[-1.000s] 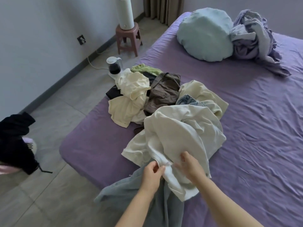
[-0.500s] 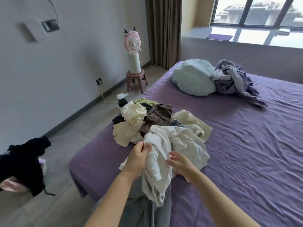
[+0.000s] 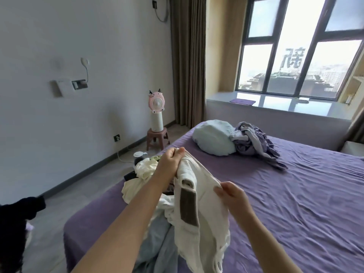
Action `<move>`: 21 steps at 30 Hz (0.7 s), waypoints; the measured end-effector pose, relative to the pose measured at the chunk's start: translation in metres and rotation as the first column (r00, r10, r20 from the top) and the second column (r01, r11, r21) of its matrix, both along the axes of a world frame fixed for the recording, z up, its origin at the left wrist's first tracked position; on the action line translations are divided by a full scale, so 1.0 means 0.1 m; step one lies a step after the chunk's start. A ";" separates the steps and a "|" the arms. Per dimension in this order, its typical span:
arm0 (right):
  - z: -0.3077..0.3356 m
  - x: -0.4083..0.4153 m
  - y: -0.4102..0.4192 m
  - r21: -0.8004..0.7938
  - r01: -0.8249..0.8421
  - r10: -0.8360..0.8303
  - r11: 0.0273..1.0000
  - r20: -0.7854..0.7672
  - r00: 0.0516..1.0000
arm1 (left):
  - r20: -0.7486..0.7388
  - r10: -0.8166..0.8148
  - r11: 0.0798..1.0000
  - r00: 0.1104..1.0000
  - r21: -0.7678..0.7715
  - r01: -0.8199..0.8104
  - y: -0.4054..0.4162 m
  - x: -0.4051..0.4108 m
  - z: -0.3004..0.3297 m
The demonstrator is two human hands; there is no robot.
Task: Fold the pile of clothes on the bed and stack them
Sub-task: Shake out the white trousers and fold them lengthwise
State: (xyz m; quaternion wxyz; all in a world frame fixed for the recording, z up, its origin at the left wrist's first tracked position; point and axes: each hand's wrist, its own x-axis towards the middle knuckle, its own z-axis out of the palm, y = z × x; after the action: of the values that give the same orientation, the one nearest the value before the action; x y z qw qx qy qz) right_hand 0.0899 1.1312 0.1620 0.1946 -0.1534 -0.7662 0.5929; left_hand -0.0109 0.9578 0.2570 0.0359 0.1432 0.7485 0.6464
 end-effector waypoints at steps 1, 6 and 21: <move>0.15 0.10 0.14 0.018 0.036 -0.035 0.999 -0.018 0.999 | -0.002 -0.016 1.000 1.000 -0.005 0.016 0.06 0.04 0.07; 0.81 0.62 0.70 0.172 0.212 -0.192 0.962 -0.127 0.973 | -0.053 -0.161 0.973 0.986 -0.176 0.149 0.40 0.24 0.35; 2.10 1.58 1.03 0.270 0.643 -0.541 0.717 -0.366 0.757 | -0.345 -0.651 0.742 0.676 -0.475 0.473 1.33 0.65 0.38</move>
State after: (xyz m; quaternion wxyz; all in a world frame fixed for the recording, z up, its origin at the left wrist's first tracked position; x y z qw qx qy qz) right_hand 0.2482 1.2344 0.3720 0.5003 -0.2721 -0.7423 0.3532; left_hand 0.0542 1.0904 0.2946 0.0700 0.5202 0.7507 0.4012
